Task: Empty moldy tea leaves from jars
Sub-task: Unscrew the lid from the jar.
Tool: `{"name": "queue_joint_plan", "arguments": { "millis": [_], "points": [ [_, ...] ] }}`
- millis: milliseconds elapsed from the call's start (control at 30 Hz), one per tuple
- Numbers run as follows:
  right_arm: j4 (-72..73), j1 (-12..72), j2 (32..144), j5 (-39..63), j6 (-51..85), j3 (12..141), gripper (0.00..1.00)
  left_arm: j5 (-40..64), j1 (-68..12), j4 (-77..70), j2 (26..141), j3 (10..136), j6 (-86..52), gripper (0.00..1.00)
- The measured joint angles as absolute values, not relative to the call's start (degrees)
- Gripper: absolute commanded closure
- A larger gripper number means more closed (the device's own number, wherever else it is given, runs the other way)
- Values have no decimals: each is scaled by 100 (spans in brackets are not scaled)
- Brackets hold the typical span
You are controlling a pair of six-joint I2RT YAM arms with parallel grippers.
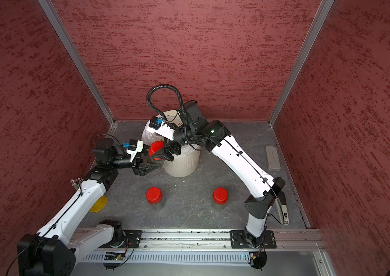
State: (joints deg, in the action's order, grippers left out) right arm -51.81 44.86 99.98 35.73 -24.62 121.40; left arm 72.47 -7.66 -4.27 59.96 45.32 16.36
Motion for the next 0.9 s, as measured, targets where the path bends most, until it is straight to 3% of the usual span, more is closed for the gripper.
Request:
{"name": "queue_joint_plan", "arguments": {
  "millis": [367, 900],
  "points": [
    [-4073, 4563, 8976, 2770, -659, 10683, 4, 7122, -733, -410, 5996, 4532, 1638, 36],
    [-3828, 5135, 8842, 1457, 646, 10346, 5, 7041, -729, -344, 5996, 4532, 1682, 36]
  ]
}}
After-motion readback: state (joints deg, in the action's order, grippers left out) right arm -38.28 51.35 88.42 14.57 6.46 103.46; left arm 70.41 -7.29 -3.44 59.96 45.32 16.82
